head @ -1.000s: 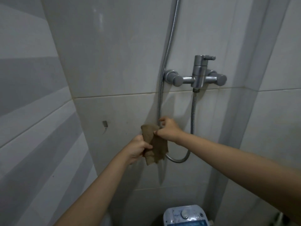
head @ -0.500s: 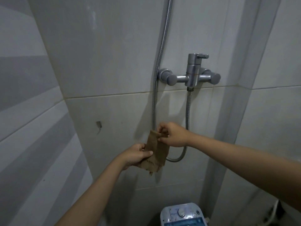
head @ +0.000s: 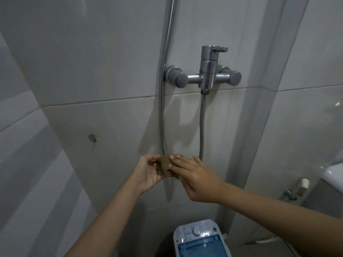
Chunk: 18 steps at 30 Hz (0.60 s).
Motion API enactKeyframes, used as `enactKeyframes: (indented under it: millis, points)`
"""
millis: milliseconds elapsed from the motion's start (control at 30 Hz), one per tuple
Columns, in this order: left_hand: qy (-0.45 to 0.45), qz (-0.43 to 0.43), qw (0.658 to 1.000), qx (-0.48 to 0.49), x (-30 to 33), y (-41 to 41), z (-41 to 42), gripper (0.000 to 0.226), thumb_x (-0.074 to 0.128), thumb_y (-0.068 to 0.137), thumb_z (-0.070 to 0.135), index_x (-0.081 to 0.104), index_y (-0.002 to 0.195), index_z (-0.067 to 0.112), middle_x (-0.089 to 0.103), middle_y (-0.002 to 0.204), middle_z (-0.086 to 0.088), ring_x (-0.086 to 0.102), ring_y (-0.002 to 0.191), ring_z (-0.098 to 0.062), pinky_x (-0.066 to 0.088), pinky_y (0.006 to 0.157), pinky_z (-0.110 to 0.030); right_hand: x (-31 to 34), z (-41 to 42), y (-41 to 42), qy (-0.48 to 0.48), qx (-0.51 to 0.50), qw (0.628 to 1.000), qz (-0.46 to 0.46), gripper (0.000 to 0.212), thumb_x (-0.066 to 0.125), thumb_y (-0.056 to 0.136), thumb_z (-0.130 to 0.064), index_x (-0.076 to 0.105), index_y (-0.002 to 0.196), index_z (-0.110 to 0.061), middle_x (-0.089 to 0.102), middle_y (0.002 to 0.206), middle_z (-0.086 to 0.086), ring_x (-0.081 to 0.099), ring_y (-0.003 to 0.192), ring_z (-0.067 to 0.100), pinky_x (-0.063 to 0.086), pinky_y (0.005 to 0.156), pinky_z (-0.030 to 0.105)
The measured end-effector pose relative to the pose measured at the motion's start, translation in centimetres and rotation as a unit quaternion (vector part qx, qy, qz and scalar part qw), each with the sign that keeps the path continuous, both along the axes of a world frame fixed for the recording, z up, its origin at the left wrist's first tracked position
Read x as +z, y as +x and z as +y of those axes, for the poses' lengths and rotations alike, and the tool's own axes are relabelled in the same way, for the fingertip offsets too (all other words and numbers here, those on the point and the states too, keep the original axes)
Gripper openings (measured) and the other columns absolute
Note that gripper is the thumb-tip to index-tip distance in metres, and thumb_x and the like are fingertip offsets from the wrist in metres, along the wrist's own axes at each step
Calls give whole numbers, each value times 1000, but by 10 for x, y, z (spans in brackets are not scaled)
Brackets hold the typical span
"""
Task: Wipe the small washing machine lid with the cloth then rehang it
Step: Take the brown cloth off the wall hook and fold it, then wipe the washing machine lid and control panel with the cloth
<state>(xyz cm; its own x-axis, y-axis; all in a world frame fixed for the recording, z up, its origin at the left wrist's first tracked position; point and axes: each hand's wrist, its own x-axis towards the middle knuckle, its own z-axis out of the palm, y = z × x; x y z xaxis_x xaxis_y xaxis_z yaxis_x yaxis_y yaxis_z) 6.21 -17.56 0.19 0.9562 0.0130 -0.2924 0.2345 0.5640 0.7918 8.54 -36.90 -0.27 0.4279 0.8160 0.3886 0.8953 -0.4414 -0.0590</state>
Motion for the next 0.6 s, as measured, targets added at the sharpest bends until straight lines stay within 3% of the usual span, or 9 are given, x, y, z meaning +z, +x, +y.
enactKeyframes:
  millis: [67, 133, 200, 267, 333, 433, 467, 533, 600]
  points:
    - [41, -5, 999, -10, -6, 1, -4, 22, 46, 91, 9, 64, 88, -2, 73, 71, -11, 69, 58, -16, 58, 54, -26, -9, -4, 1, 12, 9, 999, 53, 55, 48, 86, -14, 40, 140, -16, 31, 155, 5, 25, 145, 23, 10, 113, 53]
    - [72, 9, 997, -26, -26, 7, -16, 19, 51, 88, 1, 64, 102, -3, 73, 84, -14, 71, 68, -16, 59, 64, -25, -26, -15, 5, 69, 19, 988, 141, 44, 47, 90, -18, 51, 133, -11, 45, 147, 11, 40, 137, 24, 27, 116, 45]
    - [92, 20, 995, -27, -37, 5, -20, 30, 52, 84, -9, 59, 112, -3, 67, 94, -21, 70, 75, -22, 59, 69, -32, -33, -20, 6, 180, -11, 962, 204, 32, 52, 89, -20, 62, 116, -6, 64, 121, 13, 62, 111, 20, 53, 96, 36]
    - [115, 39, 992, -35, -47, 7, -32, 37, 50, 82, -15, 56, 116, -2, 62, 102, -23, 67, 84, -27, 59, 70, -35, -41, -28, 15, 257, -76, 923, 277, 27, 63, 85, -18, 61, 111, -9, 61, 109, 5, 62, 95, 10, 56, 81, 28]
    - [150, 49, 987, -41, -51, 7, -46, 37, 48, 82, -16, 57, 112, 3, 62, 102, -17, 63, 88, -25, 59, 66, -33, -48, -35, 26, 240, -147, 893, 350, 49, 69, 82, -22, 50, 126, -15, 49, 118, -3, 54, 101, 9, 47, 79, 17]
    - [190, 65, 978, -52, -61, 14, -64, 45, 47, 84, -16, 49, 121, 9, 57, 109, -10, 58, 96, -21, 56, 69, -33, -66, -49, 43, 193, -165, 797, 547, 72, 68, 83, -27, 30, 144, -18, 41, 126, -8, 44, 120, 13, 43, 93, 25]
    - [193, 73, 977, -51, -64, 16, -70, 50, 46, 84, -16, 44, 127, 9, 55, 113, -10, 56, 99, -21, 53, 72, -34, -75, -54, 47, 190, -146, 764, 599, 68, 65, 85, -26, 32, 143, -16, 44, 126, -7, 46, 120, 14, 43, 95, 26]
    - [196, 91, 976, -31, -78, 20, -80, 54, 46, 86, -15, 36, 132, 10, 50, 117, -11, 53, 103, -22, 51, 73, -33, -91, -60, 51, 209, -112, 720, 652, 45, 61, 89, -20, 49, 131, -10, 59, 113, 0, 58, 103, 15, 50, 85, 23]
    - [244, 105, 964, 0, -94, 24, -92, 53, 49, 87, -12, 32, 131, 12, 51, 114, -11, 54, 96, -19, 52, 67, -28, -107, -62, 49, 245, -130, 713, 644, 23, 62, 88, -15, 62, 109, -7, 65, 94, 6, 63, 85, 16, 53, 71, 20]
